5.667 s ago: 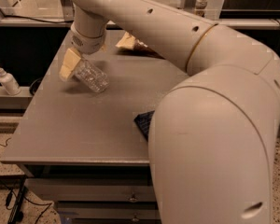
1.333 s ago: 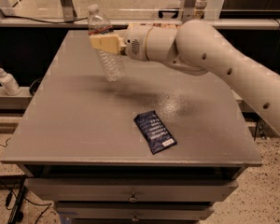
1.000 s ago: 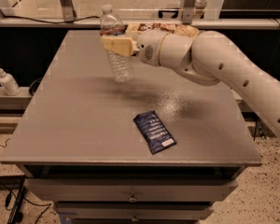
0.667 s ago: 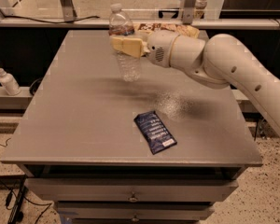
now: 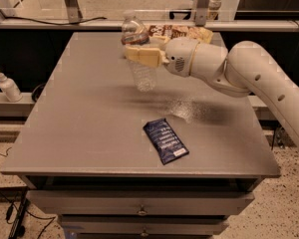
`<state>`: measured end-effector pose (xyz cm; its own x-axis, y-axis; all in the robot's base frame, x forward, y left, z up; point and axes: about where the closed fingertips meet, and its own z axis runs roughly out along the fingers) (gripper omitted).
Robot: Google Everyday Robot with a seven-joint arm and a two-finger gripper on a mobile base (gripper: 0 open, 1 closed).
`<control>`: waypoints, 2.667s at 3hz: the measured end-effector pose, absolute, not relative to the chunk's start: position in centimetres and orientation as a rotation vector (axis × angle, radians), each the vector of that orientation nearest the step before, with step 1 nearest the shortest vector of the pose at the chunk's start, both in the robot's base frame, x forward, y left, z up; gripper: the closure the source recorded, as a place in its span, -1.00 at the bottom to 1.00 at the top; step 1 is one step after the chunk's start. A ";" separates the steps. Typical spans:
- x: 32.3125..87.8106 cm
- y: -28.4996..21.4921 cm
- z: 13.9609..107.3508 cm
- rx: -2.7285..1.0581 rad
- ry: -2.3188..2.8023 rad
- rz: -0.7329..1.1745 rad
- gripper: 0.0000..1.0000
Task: Place water bottle upright
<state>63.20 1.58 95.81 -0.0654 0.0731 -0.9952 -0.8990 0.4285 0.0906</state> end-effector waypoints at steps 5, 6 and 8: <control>60.4 0.1 92.0 -0.756 1.405 1.044 -0.31; 60.3 0.1 92.0 -0.756 1.406 1.044 -0.74; 59.1 -0.7 91.3 -0.733 1.427 1.027 -0.65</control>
Offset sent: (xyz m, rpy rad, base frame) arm -0.0181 -0.0142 -0.0289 0.0764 0.0011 0.0425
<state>59.13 -0.74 91.35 -0.1316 0.1266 -0.9832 -0.8921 0.4173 0.1731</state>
